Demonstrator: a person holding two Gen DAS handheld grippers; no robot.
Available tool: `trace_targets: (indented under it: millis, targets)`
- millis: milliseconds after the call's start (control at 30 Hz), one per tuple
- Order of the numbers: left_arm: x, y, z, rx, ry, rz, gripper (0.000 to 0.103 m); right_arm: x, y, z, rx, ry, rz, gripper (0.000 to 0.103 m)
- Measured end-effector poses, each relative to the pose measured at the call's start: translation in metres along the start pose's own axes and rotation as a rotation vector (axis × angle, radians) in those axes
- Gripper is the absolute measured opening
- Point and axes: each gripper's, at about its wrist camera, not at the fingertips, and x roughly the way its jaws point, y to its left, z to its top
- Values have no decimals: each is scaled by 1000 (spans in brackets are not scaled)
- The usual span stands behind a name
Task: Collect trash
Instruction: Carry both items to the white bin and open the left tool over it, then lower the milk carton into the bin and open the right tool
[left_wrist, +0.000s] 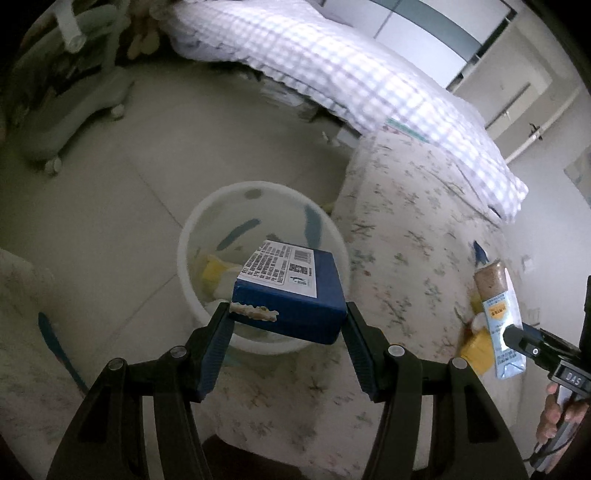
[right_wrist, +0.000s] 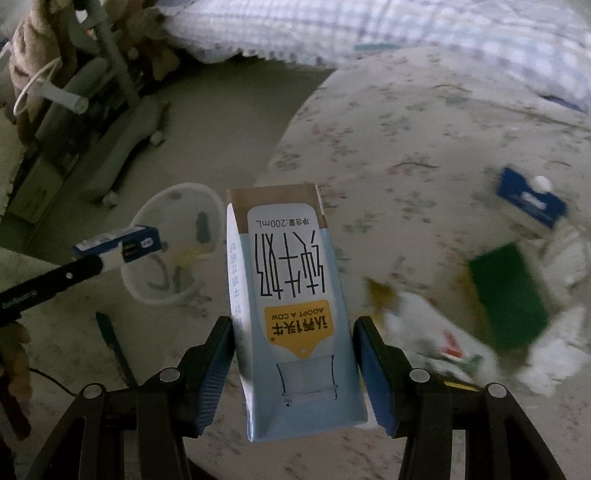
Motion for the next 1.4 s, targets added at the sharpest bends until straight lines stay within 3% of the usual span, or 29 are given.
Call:
trace_targets:
  millis: [233, 300, 367, 400, 533, 967, 1400]
  targets:
    - [24, 20, 4, -26, -43, -31, 63, 31, 22, 13, -3, 10, 12, 57]
    - [30, 24, 5, -39, -32, 12, 65, 35, 25, 15, -1, 10, 16, 57]
    - [36, 30, 3, -73, 7, 77, 76, 43, 28, 19, -2, 11, 14, 57]
    - [35, 31, 0, -78, 7, 87, 77, 45, 31, 19, -3, 11, 13, 57]
    - [21, 35, -22, -49, -71, 171, 93, 56, 38, 23, -12, 19, 8, 57]
    - [3, 53, -76, -47, -79, 313, 93, 116, 83, 48, -101, 75, -5, 58]
    - [-5, 45, -84, -20, -95, 347, 93, 147, 116, 61, -156, 88, 19, 60]
